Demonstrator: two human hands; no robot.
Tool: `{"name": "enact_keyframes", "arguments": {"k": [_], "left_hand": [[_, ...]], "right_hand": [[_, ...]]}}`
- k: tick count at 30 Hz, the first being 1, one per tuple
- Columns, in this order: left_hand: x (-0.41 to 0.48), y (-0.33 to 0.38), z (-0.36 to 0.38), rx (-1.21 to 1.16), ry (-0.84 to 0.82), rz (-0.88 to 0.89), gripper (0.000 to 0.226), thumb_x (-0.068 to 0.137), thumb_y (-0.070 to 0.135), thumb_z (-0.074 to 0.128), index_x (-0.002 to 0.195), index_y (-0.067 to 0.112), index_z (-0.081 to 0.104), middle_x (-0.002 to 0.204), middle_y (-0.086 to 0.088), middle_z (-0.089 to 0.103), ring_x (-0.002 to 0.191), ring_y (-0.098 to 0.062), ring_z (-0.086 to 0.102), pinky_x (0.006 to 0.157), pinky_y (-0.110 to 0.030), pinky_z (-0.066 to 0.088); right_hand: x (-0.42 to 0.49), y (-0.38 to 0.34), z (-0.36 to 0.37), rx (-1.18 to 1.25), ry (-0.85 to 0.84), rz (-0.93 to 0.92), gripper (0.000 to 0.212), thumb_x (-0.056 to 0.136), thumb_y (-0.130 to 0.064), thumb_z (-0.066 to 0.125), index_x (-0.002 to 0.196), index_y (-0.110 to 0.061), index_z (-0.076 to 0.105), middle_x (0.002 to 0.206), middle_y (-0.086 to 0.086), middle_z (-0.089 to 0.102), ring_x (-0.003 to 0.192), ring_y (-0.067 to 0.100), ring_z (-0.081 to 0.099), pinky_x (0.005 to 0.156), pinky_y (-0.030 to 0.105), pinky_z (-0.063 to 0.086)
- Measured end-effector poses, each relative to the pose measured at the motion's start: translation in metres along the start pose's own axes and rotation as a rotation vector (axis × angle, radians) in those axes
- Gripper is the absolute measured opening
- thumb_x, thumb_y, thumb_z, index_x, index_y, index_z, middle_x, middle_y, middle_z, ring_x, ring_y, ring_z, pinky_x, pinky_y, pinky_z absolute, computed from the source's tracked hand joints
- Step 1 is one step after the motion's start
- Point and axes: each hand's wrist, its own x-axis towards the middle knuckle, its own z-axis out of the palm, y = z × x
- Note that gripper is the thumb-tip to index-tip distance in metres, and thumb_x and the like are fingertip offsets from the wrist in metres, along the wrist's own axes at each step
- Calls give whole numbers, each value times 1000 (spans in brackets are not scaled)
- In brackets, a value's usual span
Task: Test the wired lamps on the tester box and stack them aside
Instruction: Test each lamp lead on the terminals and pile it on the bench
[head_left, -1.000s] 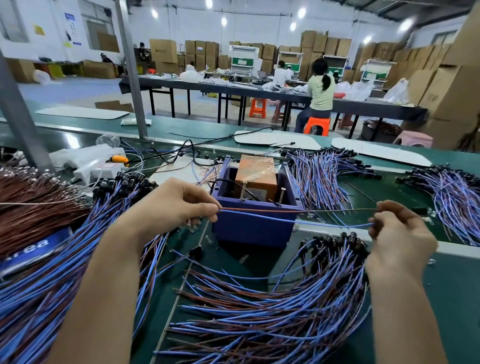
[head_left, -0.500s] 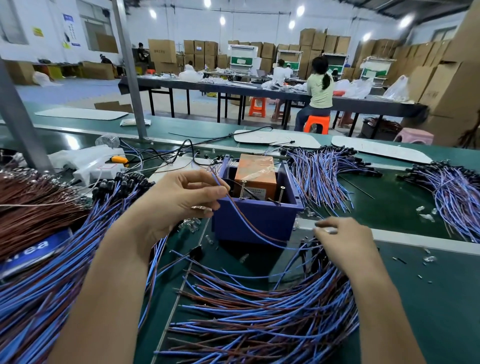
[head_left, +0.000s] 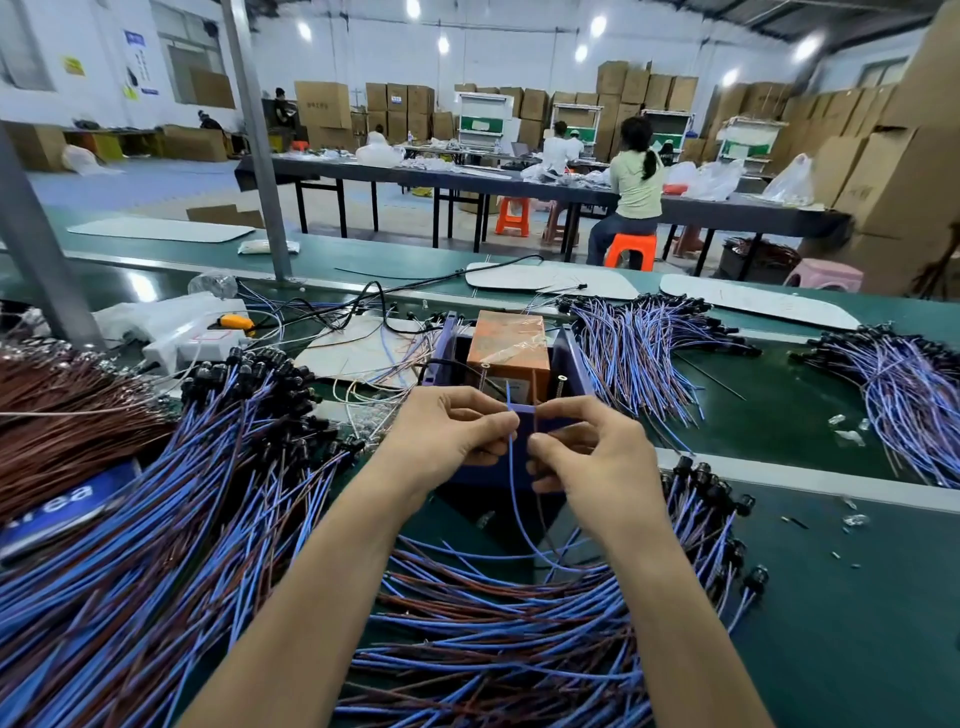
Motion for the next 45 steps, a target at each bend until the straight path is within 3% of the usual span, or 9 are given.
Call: {"name": "enact_keyframes", "arguments": {"k": [9, 18, 30, 35, 39, 42, 45], "left_hand": [[9, -16, -10, 68, 114, -135, 17, 89, 9, 64, 73, 4, 67, 57, 0, 64, 40, -2, 52, 46, -15, 49], [11, -18, -12, 74, 126, -138, 18, 90, 10, 64, 73, 5, 68, 60, -2, 65, 41, -4, 52, 46, -15, 48], [11, -18, -16, 99, 99, -124, 17, 90, 12, 64, 75, 6, 70, 61, -1, 67, 44, -5, 54, 48, -16, 49], [7, -7, -22, 94, -22, -92, 15, 90, 15, 64, 78, 8, 71, 65, 0, 69, 50, -4, 57, 52, -15, 50], [3, 5, -36, 83, -78, -73, 17, 91, 20, 61, 81, 11, 72, 74, -5, 73, 56, -5, 61, 57, -16, 53], [5, 1, -59, 321, 28, -99, 16, 92, 11, 61, 81, 6, 71, 71, -7, 71, 55, -9, 61, 55, -16, 52], [10, -15, -79, 958, 45, -179, 12, 87, 10, 64, 93, 10, 74, 89, -8, 72, 79, -19, 67, 70, -21, 50]], "right_hand": [[6, 11, -16, -255, -23, 161, 20, 84, 8, 57, 93, -9, 60, 73, 14, 66, 41, 14, 63, 38, 19, 48], [7, 11, -18, -251, -51, 207, 18, 86, 5, 57, 97, -9, 59, 74, 15, 67, 36, 12, 60, 36, 18, 45], [7, 9, -18, -240, -71, 182, 18, 86, 3, 59, 97, -12, 59, 80, 14, 65, 45, 14, 66, 41, 20, 50], [2, 9, -10, -195, -327, 135, 19, 85, 1, 58, 92, -14, 68, 66, 2, 67, 45, 12, 60, 43, 22, 47], [-2, 9, -2, -166, -596, 151, 15, 89, -9, 61, 97, -18, 71, 86, 4, 75, 51, 14, 59, 49, 23, 45], [-4, 9, -3, -262, -717, 137, 18, 89, -14, 61, 99, -21, 74, 80, 0, 74, 52, 11, 58, 46, 19, 42], [-6, 8, -5, -375, -791, 107, 17, 91, -22, 63, 100, -28, 76, 63, -14, 68, 55, 7, 60, 50, 18, 44]]}}
